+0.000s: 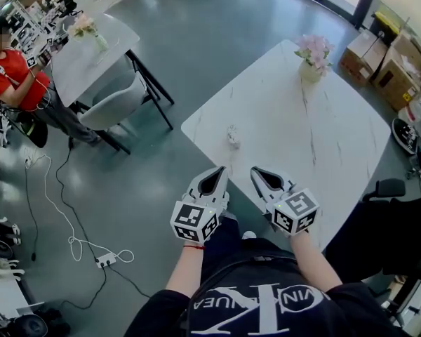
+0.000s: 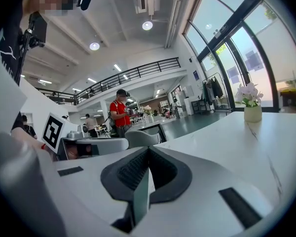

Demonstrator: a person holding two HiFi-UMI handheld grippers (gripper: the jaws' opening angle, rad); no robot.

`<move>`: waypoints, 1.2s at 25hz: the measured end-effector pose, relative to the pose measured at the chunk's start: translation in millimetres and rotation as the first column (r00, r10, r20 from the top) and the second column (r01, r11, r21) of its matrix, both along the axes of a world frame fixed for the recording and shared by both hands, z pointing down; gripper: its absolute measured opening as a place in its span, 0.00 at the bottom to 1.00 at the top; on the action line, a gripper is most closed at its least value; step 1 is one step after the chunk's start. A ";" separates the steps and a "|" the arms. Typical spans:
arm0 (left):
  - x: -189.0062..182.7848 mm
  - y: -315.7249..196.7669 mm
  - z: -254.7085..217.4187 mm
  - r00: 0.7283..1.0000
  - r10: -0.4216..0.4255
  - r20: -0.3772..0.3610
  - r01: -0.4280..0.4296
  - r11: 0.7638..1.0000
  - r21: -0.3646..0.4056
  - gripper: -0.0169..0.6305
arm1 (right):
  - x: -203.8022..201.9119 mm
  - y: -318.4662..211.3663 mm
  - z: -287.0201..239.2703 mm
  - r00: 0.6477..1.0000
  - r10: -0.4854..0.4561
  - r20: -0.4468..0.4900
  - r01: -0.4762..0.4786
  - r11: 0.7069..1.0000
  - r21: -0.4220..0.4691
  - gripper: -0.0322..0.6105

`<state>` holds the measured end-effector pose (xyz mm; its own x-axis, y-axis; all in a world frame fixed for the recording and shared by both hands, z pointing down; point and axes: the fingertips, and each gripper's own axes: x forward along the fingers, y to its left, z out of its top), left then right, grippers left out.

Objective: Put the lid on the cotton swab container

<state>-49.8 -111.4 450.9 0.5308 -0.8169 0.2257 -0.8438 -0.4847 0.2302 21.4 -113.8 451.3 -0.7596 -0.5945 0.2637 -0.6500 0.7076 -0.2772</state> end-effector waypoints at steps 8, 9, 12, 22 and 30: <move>-0.4 -72.4 -6.0 0.997 0.081 0.003 -0.081 0.997 -0.007 0.03 | -8.4 -56.2 2.0 0.999 0.053 -0.004 -0.053 0.998 -0.030 0.05; 0.1 -79.6 -5.8 0.996 0.091 0.002 -0.091 0.996 -0.009 0.03 | -9.6 -63.1 2.9 0.998 0.059 -0.004 -0.059 0.998 -0.034 0.05; 1.6 -95.5 -2.7 0.993 0.117 0.003 -0.117 0.993 -0.017 0.03 | -13.4 -78.0 4.3 0.998 0.070 -0.006 -0.070 0.997 -0.039 0.05; -2.8 -125.2 27.1 0.991 0.137 0.005 -0.136 0.987 -0.083 0.03 | 11.7 -114.8 23.1 0.982 0.188 -0.031 -0.190 0.980 -0.063 0.05; -9.6 -138.3 48.3 0.990 0.141 0.005 -0.139 0.982 -0.130 0.03 | 36.6 -137.8 44.5 0.959 0.277 -0.067 -0.283 0.954 -0.099 0.05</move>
